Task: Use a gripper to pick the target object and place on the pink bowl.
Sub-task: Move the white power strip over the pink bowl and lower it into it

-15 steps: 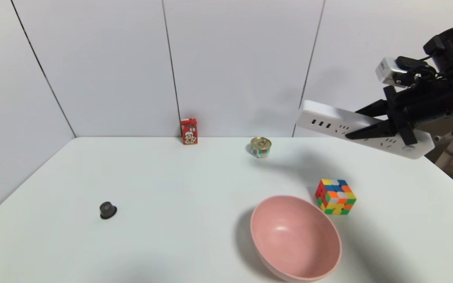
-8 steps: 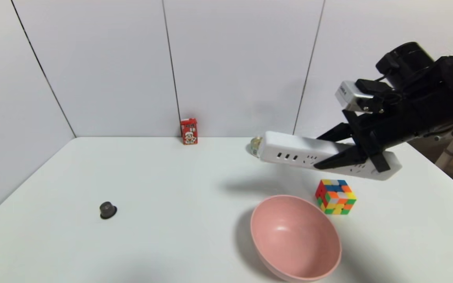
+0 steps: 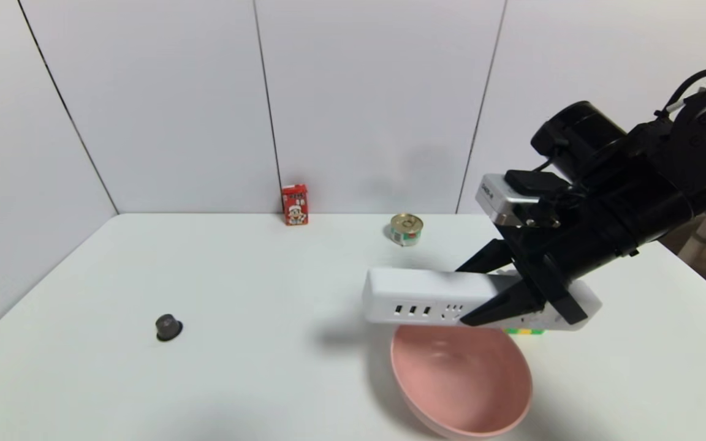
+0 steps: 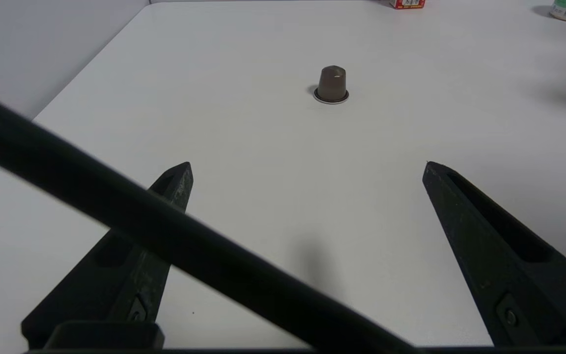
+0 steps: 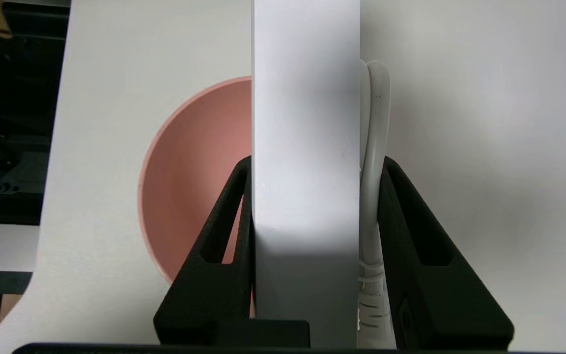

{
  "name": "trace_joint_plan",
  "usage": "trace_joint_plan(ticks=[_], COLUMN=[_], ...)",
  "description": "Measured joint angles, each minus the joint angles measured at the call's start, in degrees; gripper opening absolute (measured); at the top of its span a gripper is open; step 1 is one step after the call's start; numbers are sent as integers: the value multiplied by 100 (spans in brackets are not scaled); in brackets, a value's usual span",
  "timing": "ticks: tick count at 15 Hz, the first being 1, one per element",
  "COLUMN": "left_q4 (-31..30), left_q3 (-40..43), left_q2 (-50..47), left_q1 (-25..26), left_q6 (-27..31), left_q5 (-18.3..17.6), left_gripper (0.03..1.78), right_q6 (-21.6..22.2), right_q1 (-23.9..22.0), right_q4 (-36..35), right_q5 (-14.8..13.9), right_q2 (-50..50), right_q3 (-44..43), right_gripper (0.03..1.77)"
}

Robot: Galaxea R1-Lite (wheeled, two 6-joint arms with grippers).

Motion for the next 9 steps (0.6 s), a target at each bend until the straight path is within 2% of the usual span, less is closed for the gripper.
trace_joint_plan(ticks=[9], left_q4=[0], left_q3=[0], left_q2=[0], left_q1=[-5], left_q6=[0], left_q5=[0], left_gripper=[169], right_q6=[-23], right_q1=[76], right_q4=[-22], right_q5=[-93], right_q2=[-306], right_q3=[769], right_gripper=[74])
